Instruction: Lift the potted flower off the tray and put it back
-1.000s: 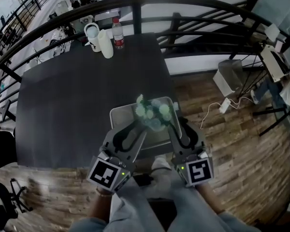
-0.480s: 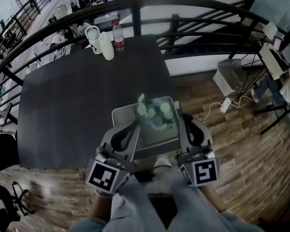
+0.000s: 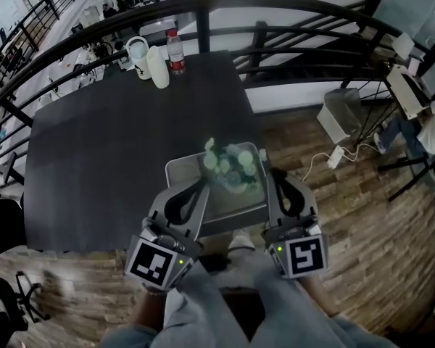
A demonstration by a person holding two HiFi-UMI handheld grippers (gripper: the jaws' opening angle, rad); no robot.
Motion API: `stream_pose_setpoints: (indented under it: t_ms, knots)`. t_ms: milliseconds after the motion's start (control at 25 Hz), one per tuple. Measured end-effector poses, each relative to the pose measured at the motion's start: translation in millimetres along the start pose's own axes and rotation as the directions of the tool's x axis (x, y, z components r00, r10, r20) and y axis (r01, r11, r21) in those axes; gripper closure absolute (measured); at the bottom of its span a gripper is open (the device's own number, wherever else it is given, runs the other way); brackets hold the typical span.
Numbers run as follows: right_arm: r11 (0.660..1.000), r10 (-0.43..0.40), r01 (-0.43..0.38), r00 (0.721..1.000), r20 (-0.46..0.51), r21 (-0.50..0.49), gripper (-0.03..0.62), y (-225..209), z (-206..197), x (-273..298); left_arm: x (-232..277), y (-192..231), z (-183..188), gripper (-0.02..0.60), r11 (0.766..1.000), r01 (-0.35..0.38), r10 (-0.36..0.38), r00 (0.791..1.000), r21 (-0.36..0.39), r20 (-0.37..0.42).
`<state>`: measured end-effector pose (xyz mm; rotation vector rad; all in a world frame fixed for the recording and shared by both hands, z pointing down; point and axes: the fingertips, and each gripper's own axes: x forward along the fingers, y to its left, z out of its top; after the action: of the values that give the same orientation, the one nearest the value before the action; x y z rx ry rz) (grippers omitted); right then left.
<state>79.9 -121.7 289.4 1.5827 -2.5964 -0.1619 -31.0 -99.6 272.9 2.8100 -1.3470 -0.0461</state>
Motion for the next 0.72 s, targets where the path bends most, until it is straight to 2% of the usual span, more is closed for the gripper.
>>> stream_pose_setpoints:
  t_ms: [720]
  knots:
    - [1.000, -0.002, 0.002, 1.000, -0.029, -0.003, 0.599, -1.1, -6.3, -3.3, -0.1, 4.4, -7.8, 0.591, 1.000, -0.013, 0.012, 1.000, -0.012, -0.024]
